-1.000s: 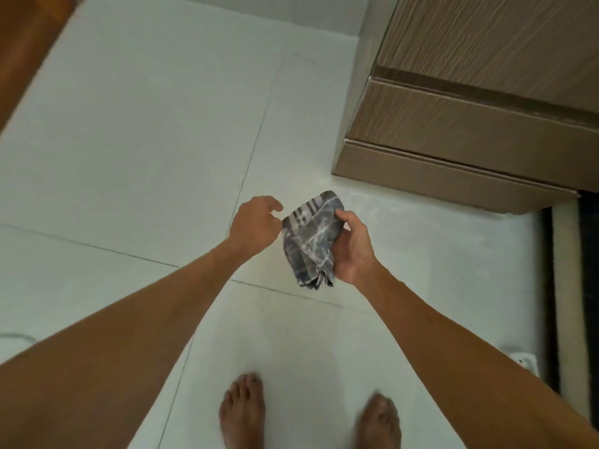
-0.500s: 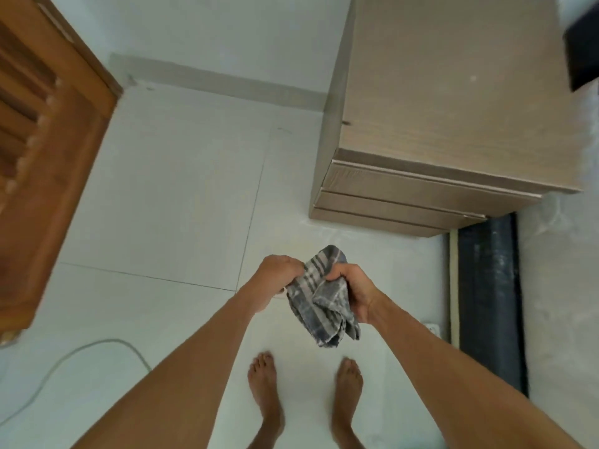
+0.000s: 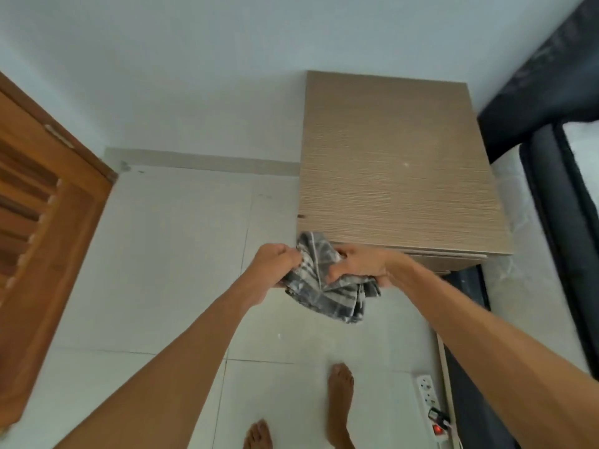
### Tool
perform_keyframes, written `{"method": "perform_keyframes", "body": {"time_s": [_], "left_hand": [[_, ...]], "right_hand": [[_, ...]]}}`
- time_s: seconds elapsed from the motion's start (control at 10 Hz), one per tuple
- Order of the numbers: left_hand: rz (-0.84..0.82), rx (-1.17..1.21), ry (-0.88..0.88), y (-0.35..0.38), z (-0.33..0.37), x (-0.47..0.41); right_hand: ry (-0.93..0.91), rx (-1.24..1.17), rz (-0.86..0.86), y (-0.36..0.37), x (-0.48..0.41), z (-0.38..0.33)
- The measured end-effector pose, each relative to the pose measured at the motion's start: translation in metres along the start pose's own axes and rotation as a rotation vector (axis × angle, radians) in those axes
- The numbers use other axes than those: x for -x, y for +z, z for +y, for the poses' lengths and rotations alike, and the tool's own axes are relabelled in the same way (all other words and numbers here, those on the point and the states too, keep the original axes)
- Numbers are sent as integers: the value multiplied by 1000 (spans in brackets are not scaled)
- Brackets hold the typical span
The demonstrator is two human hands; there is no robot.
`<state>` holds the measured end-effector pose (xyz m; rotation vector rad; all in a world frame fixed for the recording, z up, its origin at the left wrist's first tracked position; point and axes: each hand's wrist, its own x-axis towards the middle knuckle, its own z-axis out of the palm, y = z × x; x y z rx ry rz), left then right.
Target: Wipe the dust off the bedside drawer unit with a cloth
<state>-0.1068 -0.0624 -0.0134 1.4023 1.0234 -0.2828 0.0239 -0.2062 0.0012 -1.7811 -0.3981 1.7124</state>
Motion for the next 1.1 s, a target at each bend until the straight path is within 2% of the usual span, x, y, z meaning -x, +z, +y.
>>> {"method": "perform_keyframes", "body": {"time_s": [0.1, 0.3, 0.4, 0.5, 0.6, 0.7, 0.8, 1.1], "left_hand": [[54, 97, 56, 1, 30, -11], [206, 171, 102, 17, 68, -51], [290, 112, 72, 26, 67, -72], [370, 30, 42, 34, 61, -85], [435, -45, 54, 41, 58, -90], [485, -95, 83, 45, 55, -91], [554, -154, 100, 44, 56, -93], [601, -304, 88, 44, 59, -72]], "right_hand": [[-107, 47, 72, -37, -6, -28], [-138, -11, 250, -97, -46, -45], [-157, 152, 443, -112, -61, -44], [-254, 404, 594, -118, -70, -34], [-333, 820, 561, -114, -71, -25], [-445, 949, 656, -111, -75, -16], [-471, 695, 775, -112, -76, -11], [-223, 609, 932, -113, -59, 6]]}}
